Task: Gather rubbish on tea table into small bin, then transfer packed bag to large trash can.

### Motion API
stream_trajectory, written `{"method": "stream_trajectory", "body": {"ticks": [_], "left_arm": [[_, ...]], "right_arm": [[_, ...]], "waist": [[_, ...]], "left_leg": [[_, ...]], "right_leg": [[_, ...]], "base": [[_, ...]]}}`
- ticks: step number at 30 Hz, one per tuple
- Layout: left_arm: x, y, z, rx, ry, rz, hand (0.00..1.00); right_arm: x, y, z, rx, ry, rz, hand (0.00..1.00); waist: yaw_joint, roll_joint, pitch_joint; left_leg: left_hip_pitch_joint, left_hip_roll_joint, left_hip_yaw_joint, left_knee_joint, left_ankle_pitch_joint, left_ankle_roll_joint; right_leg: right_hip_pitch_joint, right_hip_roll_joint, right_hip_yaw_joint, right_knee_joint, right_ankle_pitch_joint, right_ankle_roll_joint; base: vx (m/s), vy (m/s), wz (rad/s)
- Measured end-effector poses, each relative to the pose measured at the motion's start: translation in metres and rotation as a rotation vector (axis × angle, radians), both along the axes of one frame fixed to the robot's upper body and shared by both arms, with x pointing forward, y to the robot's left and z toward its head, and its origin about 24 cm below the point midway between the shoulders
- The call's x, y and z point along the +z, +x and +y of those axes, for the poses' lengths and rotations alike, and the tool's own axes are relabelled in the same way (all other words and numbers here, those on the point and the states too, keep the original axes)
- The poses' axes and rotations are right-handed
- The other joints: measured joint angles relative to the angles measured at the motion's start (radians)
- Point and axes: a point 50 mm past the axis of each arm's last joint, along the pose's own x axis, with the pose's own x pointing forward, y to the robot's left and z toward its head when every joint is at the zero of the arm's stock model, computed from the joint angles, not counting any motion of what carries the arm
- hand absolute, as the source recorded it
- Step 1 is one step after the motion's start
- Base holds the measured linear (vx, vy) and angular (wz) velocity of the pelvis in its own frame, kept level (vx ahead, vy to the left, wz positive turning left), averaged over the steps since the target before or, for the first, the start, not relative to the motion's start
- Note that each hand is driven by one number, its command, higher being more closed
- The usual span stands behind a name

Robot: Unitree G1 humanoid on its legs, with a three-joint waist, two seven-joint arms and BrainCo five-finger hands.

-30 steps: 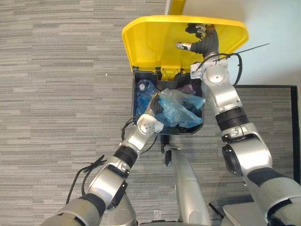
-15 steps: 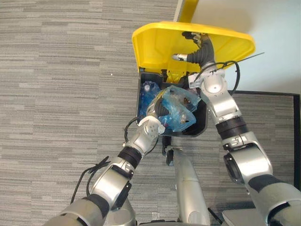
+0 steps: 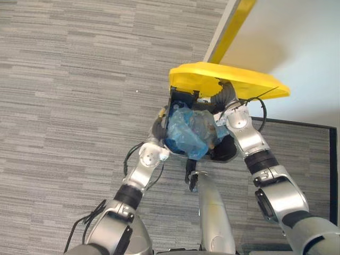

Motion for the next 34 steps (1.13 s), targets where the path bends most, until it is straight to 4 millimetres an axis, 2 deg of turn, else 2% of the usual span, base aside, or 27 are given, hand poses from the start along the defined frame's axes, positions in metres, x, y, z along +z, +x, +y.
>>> {"method": "stream_trajectory", "body": {"ticks": [1, 4, 6, 7, 8, 10, 11, 12, 13, 14, 15, 16, 17, 18, 19, 20, 21, 22, 23, 24, 25, 26, 27, 28, 29, 32, 34], "left_arm": [[-0.010, -0.007, 0.011, 0.012, 0.006, 0.029, 0.00], [-0.025, -0.017, 0.022, 0.039, -0.019, 0.083, 0.00], [-0.049, -0.036, 0.039, 0.092, -0.062, 0.178, 0.00], [-0.053, -0.039, 0.042, 0.105, -0.071, 0.194, 0.00], [-0.076, -0.055, 0.051, 0.150, -0.116, 0.286, 0.00], [-0.099, -0.071, 0.059, 0.188, -0.153, 0.388, 0.00], [-0.104, -0.076, 0.062, 0.200, -0.161, 0.411, 0.00], [-0.118, -0.089, 0.069, 0.237, -0.175, 0.474, 0.00], [-0.131, -0.101, 0.077, 0.275, -0.184, 0.534, 0.00], [-0.135, -0.104, 0.079, 0.286, -0.183, 0.554, 0.00], [-0.145, -0.115, 0.085, 0.316, -0.181, 0.607, 0.00], [-0.154, -0.127, 0.089, 0.341, -0.183, 0.654, 0.00], [-0.156, -0.130, 0.090, 0.348, -0.184, 0.666, 0.00], [-0.164, -0.139, 0.092, 0.364, -0.181, 0.709, 0.00], [-0.173, -0.151, 0.095, 0.390, -0.181, 0.765, 0.00], [-0.176, -0.155, 0.098, 0.409, -0.184, 0.783, 0.00], [-0.181, -0.163, 0.105, 0.453, -0.189, 0.824, 0.00], [-0.184, -0.169, 0.107, 0.474, -0.193, 0.848, 0.00], [-0.185, -0.171, 0.107, 0.476, -0.192, 0.854, 0.00], [-0.187, -0.173, 0.103, 0.469, -0.198, 0.861, 0.00], [-0.187, -0.169, 0.096, 0.461, -0.219, 0.856, 0.00], [-0.187, -0.167, 0.093, 0.459, -0.230, 0.854, 0.00], [-0.188, -0.167, 0.089, 0.457, -0.243, 0.859, 0.00], [-0.191, -0.171, 0.082, 0.460, -0.264, 0.875, 0.00], [-0.192, -0.169, 0.077, 0.467, -0.276, 0.877, 0.00], [-0.198, -0.169, 0.057, 0.433, -0.301, 0.921, 0.00], [-0.201, -0.172, 0.056, 0.434, -0.298, 0.945, 0.00]], "right_arm": [[-0.009, -0.002, -0.004, -0.011, -0.016, 0.030, 0.00], [-0.023, -0.005, -0.012, -0.034, -0.020, 0.069, 0.00], [-0.040, -0.011, -0.016, -0.046, -0.049, 0.122, 0.00], [-0.043, -0.013, -0.017, -0.048, -0.054, 0.131, 0.00], [-0.057, -0.018, -0.021, -0.056, -0.059, 0.173, 0.00], [-0.075, -0.028, -0.026, -0.069, -0.060, 0.227, 0.00], [-0.081, -0.031, -0.027, -0.072, -0.057, 0.242, 0.00], [-0.096, -0.040, -0.031, -0.089, -0.041, 0.286, 0.00], [-0.112, -0.050, -0.034, -0.105, -0.032, 0.330, 0.00], [-0.116, -0.053, -0.035, -0.107, -0.031, 0.344, 0.00], [-0.131, -0.063, -0.035, -0.111, -0.029, 0.388, 0.00], [-0.146, -0.075, -0.035, -0.110, -0.025, 0.440, 0.00], [-0.152, -0.080, -0.036, -0.110, -0.026, 0.458, 0.00], [-0.168, -0.094, -0.036, -0.109, -0.031, 0.513, 0.00], [-0.186, -0.112, -0.031, -0.105, -0.027, 0.574, 0.00], [-0.193, -0.120, -0.029, -0.105, -0.019, 0.599, 0.00], [-0.212, -0.139, -0.024, -0.102, -0.031, 0.671, 0.00], [-0.230, -0.161, -0.020, -0.103, -0.037, 0.747, 0.00], [-0.239, -0.171, -0.019, -0.107, -0.036, 0.788, 0.00], [-0.255, -0.192, -0.021, -0.147, -0.010, 0.865, 0.00], [-0.268, -0.212, -0.027, -0.207, 0.021, 0.934, 0.00], [-0.271, -0.216, -0.028, -0.233, 0.036, 0.945, 0.00], [-0.275, -0.221, -0.032, -0.262, 0.039, 0.970, 0.00], [-0.279, -0.226, -0.038, -0.302, 0.047, 0.994, 0.00], [-0.286, -0.236, -0.043, -0.353, 0.064, 1.035, 0.00], [-0.296, -0.257, -0.059, -0.493, 0.158, 1.120, 0.00], [-0.298, -0.263, -0.062, -0.552, 0.212, 1.125, 0.00]], "waist": [[0.001, 0.000, 0.000], [0.005, 0.001, -0.001], [0.010, 0.002, -0.002], [0.011, 0.002, -0.002], [0.018, 0.002, -0.002], [0.023, 0.004, -0.002], [0.024, 0.004, -0.003], [0.025, 0.005, -0.007], [0.028, 0.003, -0.012], [0.032, 0.001, -0.014], [0.046, -0.003, -0.016], [0.052, -0.006, -0.016], [0.054, -0.011, -0.014], [0.062, -0.015, -0.014], [0.067, -0.019, -0.019], [0.064, -0.025, -0.024], [0.059, -0.040, -0.035], [0.056, -0.052, -0.056], [0.052, -0.058, -0.066], [0.043, -0.069, -0.092], [0.039, -0.074, -0.110], [0.045, -0.064, -0.114], [0.056, -0.049, -0.129], [0.063, -0.027, -0.153], [0.046, -0.038, -0.181], [0.039, 0.028, -0.213], [0.033, 0.039, -0.221]], "left_leg": [[0.014, -0.003, -0.002, 0.000, -0.001, 0.002], [0.025, -0.004, -0.011, -0.001, -0.001, 0.002], [0.055, -0.002, -0.016, 0.004, -0.001, 0.002], [0.061, -0.002, -0.016, 0.007, -0.001, 0.002], [0.090, 0.000, -0.021, 0.025, -0.005, 0.004], [0.131, 0.000, -0.025, 0.052, -0.016, 0.007], [0.141, 0.000, -0.025, 0.059, -0.019, 0.009], [0.163, -0.006, -0.025, 0.086, -0.034, 0.012], [0.173, -0.023, -0.023, 0.108, -0.056, 0.024], [0.173, -0.032, -0.020, 0.117, -0.065, 0.029], [0.161, -0.061, -0.005, 0.158, -0.079, 0.053], [0.144, -0.097, 0.002, 0.212, -0.095, 0.088], [0.136, -0.113, 0.005, 0.223, -0.101, 0.103], [0.133, -0.134, 0.035, 0.229, -0.103, 0.130], [0.110, -0.138, 0.084, 0.225, -0.084, 0.165], [0.100, -0.138, 0.096, 0.224, -0.075, 0.173], [0.087, -0.139, 0.120, 0.184, -0.038, 0.178], [0.079, -0.145, 0.134, 0.112, 0.019, 0.177], [0.083, -0.150, 0.141, 0.068, 0.050, 0.178], [0.078, -0.162, 0.151, 0.001, 0.097, 0.181], [0.047, -0.181, 0.161, -0.008, 0.109, 0.181], [0.037, -0.181, 0.162, -0.023, 0.111, 0.181], [0.031, -0.181, 0.162, -0.062, 0.127, 0.191], [0.032, -0.149, 0.192, -0.112, 0.161, 0.189], [0.049, -0.175, 0.215, -0.150, 0.200, 0.177], [0.087, -0.157, 0.249, -0.258, 0.258, 0.179], [0.106, -0.160, 0.249, -0.299, 0.284, 0.180]], "right_leg": [[0.017, -0.001, 0.001, -0.005, 0.000, 0.000], [0.034, -0.002, 0.000, -0.009, 0.000, 0.000], [0.065, -0.002, -0.006, -0.006, -0.004, 0.005], [0.072, -0.002, -0.006, -0.005, -0.005, 0.006], [0.116, -0.001, -0.010, -0.005, -0.008, 0.011], [0.177, -0.001, -0.010, -0.010, -0.010, 0.014], [0.192, -0.002, -0.009, -0.012, -0.010, 0.014], [0.229, -0.007, -0.006, -0.021, -0.007, 0.018], [0.248, -0.018, 0.003, -0.032, 0.009, 0.026], [0.250, -0.021, 0.011, -0.042, 0.020, 0.030], [0.260, -0.030, 0.029, -0.094, 0.069, 0.037], [0.283, -0.037, 0.046, -0.180, 0.119, 0.027], [0.294, -0.049, 0.043, -0.208, 0.130, 0.014], [0.313, -0.086, 0.000, -0.276, 0.107, 0.021], [0.267, -0.110, 0.001, -0.195, 0.072, -0.015], [0.245, -0.104, 0.012, -0.130, 0.064, -0.026], [0.224, -0.081, 0.020, 0.036, 0.032, -0.039], [0.243, -0.054, 0.015, 0.145, -0.017, -0.041], [0.260, -0.040, 0.014, 0.190, -0.050, -0.039], [0.303, -0.025, 0.017, 0.246, -0.134, -0.032], [0.328, -0.005, 0.018, 0.167, -0.159, 0.007], [0.334, 0.019, 0.020, 0.108, -0.157, 0.006], [0.356, 0.050, 0.030, -0.003, -0.147, 0.002], [0.382, 0.081, 0.041, -0.082, -0.151, -0.023], [0.424, 0.057, 0.034, -0.086, -0.208, -0.047], [0.478, 0.119, 0.067, -0.268, -0.099, -0.053], [0.501, 0.126, 0.066, -0.324, -0.065, -0.053]], "base": [[0.00, 0.030, 0.03], [0.00, 0.010, 0.05], [0.00, 0.000, 0.00], [0.00, 0.000, 0.00], [0.00, 0.000, 0.00], [-0.05, 0.024, 0.03], [-0.11, 0.061, 0.06], [-0.14, 0.083, 0.03], [-0.19, 0.108, -0.01], [-0.21, 0.124, -0.25], [-0.28, 0.160, -0.43], [-0.29, 0.187, -0.48], [-0.35, 0.268, -0.63], [-0.47, 0.347, -0.81], [-0.42, 0.295, -0.80], [-0.40, 0.211, -0.62], [-0.25, 0.084, -0.35], [-0.30, 0.081, -0.28], [-0.16, 0.009, -0.16], [-0.08, -0.023, -0.25], [-0.06, -0.006, -0.44], [-0.10, 0.023, -0.78], [-0.11, 0.000, -1.10], [-0.06, -0.047, -1.04], [-0.02, -0.071, -0.98], [-0.03, -0.003, -0.51], [-0.05, 0.007, -0.20]]}}
